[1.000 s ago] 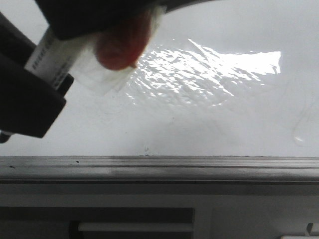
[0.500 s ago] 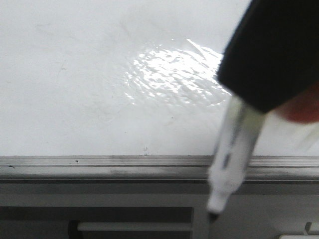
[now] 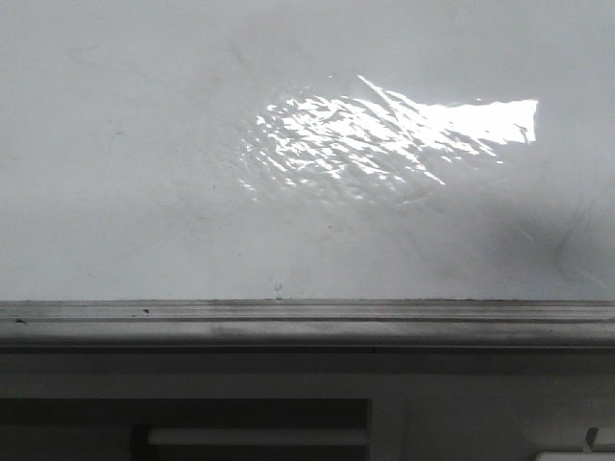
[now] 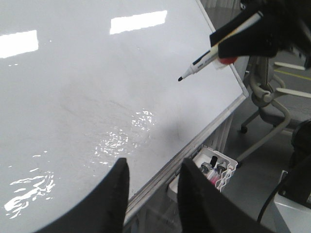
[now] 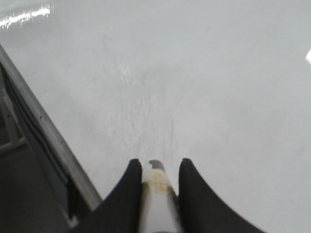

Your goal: Write number 9 on whiteboard

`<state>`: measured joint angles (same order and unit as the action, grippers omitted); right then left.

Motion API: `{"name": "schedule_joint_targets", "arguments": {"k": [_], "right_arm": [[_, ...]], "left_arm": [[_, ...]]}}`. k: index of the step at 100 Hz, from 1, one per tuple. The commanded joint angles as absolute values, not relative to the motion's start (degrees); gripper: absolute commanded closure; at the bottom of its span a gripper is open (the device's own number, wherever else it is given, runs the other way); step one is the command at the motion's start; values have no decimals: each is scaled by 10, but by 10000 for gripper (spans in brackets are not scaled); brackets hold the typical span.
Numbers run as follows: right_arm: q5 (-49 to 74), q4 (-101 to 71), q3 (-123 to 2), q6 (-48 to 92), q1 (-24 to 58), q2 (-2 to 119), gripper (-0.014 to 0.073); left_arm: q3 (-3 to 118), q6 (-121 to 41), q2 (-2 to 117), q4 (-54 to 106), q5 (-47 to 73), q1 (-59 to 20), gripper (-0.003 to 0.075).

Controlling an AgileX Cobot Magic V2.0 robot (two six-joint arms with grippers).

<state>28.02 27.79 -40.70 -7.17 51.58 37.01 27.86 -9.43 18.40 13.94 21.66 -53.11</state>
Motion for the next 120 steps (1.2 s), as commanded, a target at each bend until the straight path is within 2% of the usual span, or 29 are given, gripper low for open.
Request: {"name": "schedule_joint_targets", "arguments": {"k": [1, 10, 20, 30, 61, 85, 108, 120], "right_arm": [[181, 396, -376, -88, 515, 370, 632], [196, 453, -376, -127, 499, 389, 632], [171, 498, -398, -238, 476, 402, 633], [151, 500, -419, -290, 463, 416, 633], [173, 560, -427, -300, 461, 476, 633], [204, 684, -450, -445, 461, 494, 634], [269, 690, -451, -477, 461, 524, 634], [257, 690, -451, -477, 461, 537, 634]], "left_arm": [[278, -79, 188, 153, 131, -531, 645], [263, -79, 188, 160, 103, -531, 740], [262, -79, 189, 160, 98, -531, 741], [262, -79, 189, 160, 98, -531, 741], [262, -80, 189, 160, 98, -531, 741], [262, -80, 190, 160, 99, -531, 741], [262, -80, 190, 160, 99, -531, 741], [262, -80, 190, 160, 99, -531, 741]]}}
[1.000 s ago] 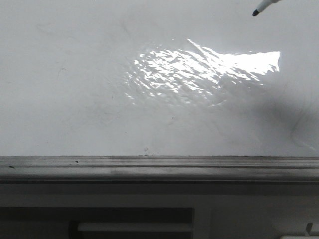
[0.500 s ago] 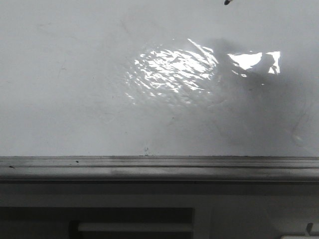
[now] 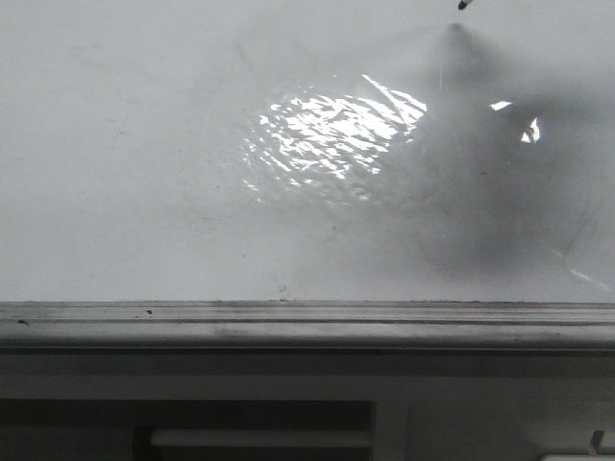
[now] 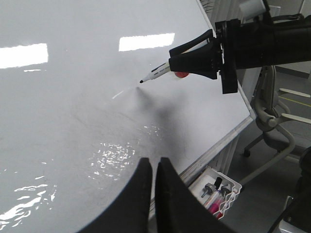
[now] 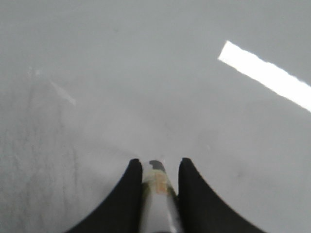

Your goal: Write number 9 on whiteboard

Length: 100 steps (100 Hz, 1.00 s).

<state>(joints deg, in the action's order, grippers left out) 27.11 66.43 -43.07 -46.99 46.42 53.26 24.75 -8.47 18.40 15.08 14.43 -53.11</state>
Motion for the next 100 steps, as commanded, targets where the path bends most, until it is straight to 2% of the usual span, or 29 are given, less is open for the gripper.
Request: {"name": "schedule_joint_targets", "arguments": {"k": [1, 34, 77, 100], "right_arm": [[253, 690, -451, -477, 461, 539, 634], [204, 643, -451, -503, 461, 575, 634], [341, 591, -449, -468, 474, 558, 662], [341, 651, -473, -468, 472, 550, 662]], "left_arm": [[262, -80, 190, 160, 99, -531, 741], [262, -80, 190, 160, 99, -531, 741], [262, -80, 190, 160, 99, -531, 741], [262, -80, 190, 160, 99, -531, 741]]}}
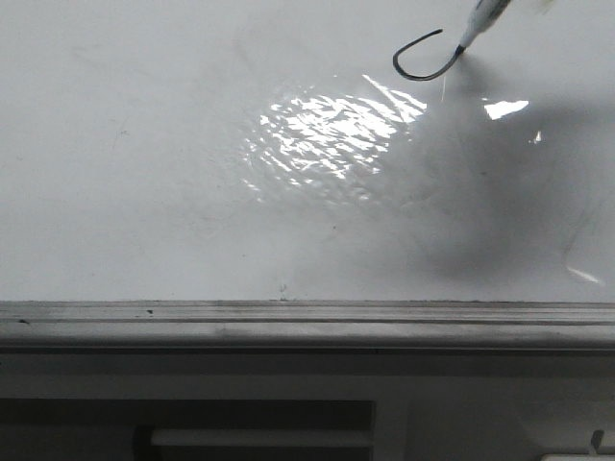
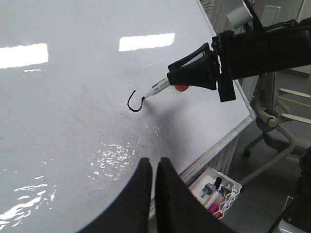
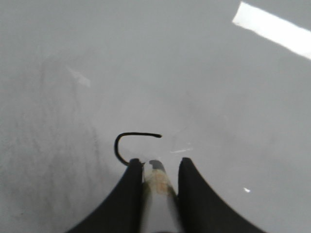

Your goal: Write number 9 on whiteboard

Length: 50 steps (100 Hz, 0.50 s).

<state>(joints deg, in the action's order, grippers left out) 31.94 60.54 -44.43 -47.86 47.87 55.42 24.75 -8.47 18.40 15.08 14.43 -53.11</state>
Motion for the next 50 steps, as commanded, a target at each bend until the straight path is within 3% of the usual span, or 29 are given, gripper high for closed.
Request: {"name": "schedule_joint_targets", "arguments": {"k": [1, 27, 50], "right_arm": [[341, 651, -476, -468, 472, 551, 662], [345, 605, -480, -468, 472, 551, 662], [373, 461, -440, -439, 492, 551, 662]], "left_arm": [[262, -80, 190, 160, 99, -531, 741], [262, -81, 190, 160, 99, -531, 741], [262, -81, 190, 160, 100, -531, 741]]}}
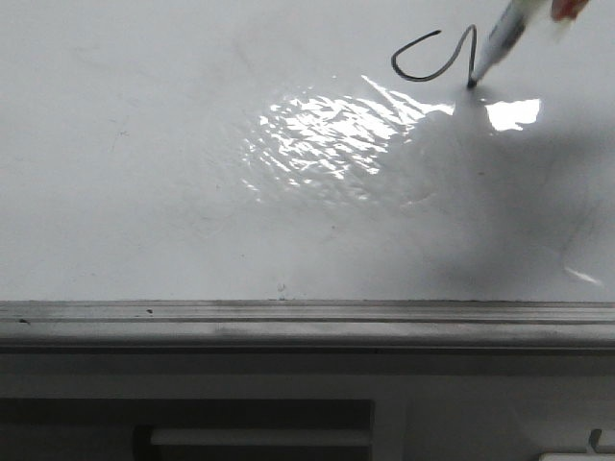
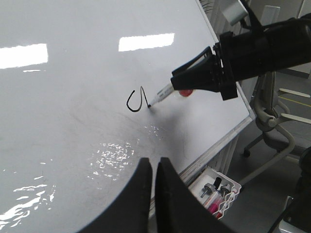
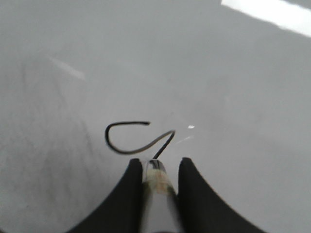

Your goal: Write number 9 on whiteboard

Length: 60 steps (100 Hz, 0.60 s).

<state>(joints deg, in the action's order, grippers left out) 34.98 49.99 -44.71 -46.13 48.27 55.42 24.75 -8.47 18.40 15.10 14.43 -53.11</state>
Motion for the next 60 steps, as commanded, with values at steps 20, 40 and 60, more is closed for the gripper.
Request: {"name": "schedule_joint_targets", "arguments": {"k": [20, 40, 60], "right_arm": [[392, 434, -398, -439, 527, 550, 662], [392, 434, -398, -439, 534, 550, 662], [390, 434, -429, -439, 566, 510, 662]], "left_arm": [[262, -81, 190, 160, 122, -531, 741], [255, -81, 190, 160, 128, -531, 741], [246, -81, 190, 160, 125, -531, 741]]}}
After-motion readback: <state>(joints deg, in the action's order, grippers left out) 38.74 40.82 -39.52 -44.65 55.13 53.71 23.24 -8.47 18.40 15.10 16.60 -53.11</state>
